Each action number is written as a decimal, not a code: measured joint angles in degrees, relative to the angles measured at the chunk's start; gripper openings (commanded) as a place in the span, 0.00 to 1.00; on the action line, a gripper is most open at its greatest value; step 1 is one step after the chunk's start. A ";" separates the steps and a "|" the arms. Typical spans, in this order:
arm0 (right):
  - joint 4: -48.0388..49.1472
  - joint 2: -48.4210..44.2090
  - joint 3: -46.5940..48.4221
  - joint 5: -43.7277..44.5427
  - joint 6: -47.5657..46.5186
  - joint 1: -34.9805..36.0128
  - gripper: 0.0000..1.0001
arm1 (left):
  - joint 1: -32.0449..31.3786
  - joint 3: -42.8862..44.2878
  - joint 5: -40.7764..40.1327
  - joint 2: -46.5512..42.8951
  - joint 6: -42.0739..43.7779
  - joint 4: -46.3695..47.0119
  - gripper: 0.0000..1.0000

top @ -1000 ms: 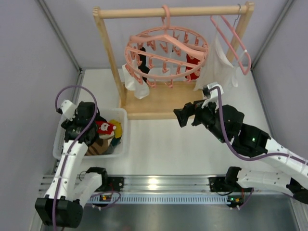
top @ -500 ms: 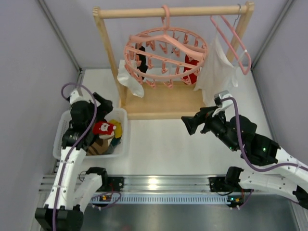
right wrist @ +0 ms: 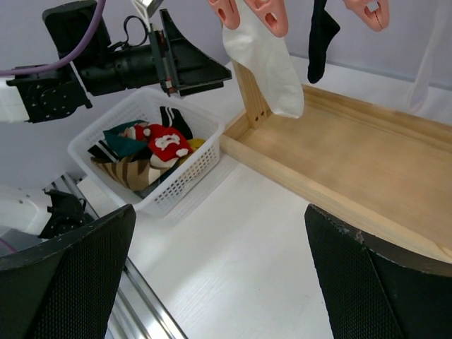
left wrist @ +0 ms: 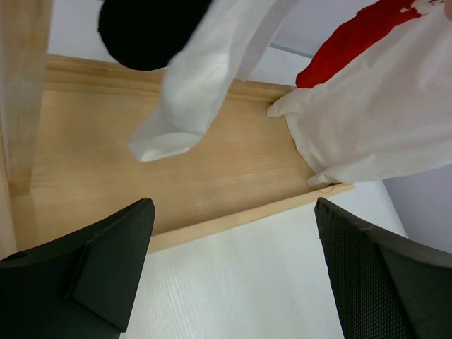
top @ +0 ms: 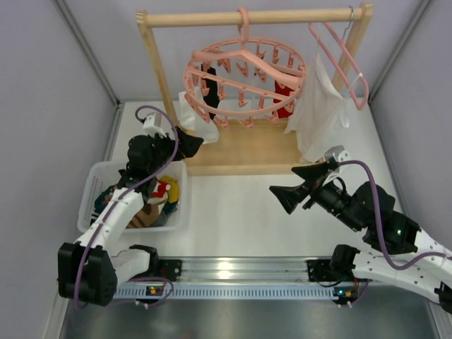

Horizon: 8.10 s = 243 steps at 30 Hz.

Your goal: Remove the socks clipped to the hanger

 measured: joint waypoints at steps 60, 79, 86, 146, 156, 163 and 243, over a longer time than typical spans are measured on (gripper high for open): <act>9.62 2.71 -1.51 -10.32 0.13 0.00 0.99 | -23.45 -3.89 -33.24 5.25 17.16 25.90 0.00; -7.37 6.64 25.68 14.38 0.26 -0.02 1.00 | -55.65 7.52 -65.51 18.51 37.18 25.55 0.00; -20.57 25.18 50.40 20.26 -2.97 -0.02 0.83 | -57.16 16.94 -75.89 29.00 42.77 25.38 0.00; -32.81 58.12 59.25 20.17 -8.52 -6.49 0.44 | -61.77 26.29 -82.75 39.06 49.92 25.38 0.00; -27.15 56.78 55.89 19.67 -8.98 -7.08 0.05 | -62.05 26.27 -82.79 38.93 49.81 25.38 0.00; -25.46 55.43 54.47 19.54 -8.98 -7.10 0.06 | -62.10 24.61 -82.97 38.01 48.19 25.33 0.00; -9.60 8.66 8.79 -5.42 1.57 -14.91 0.99 | -34.58 -7.15 -36.52 -16.81 11.19 -5.99 0.98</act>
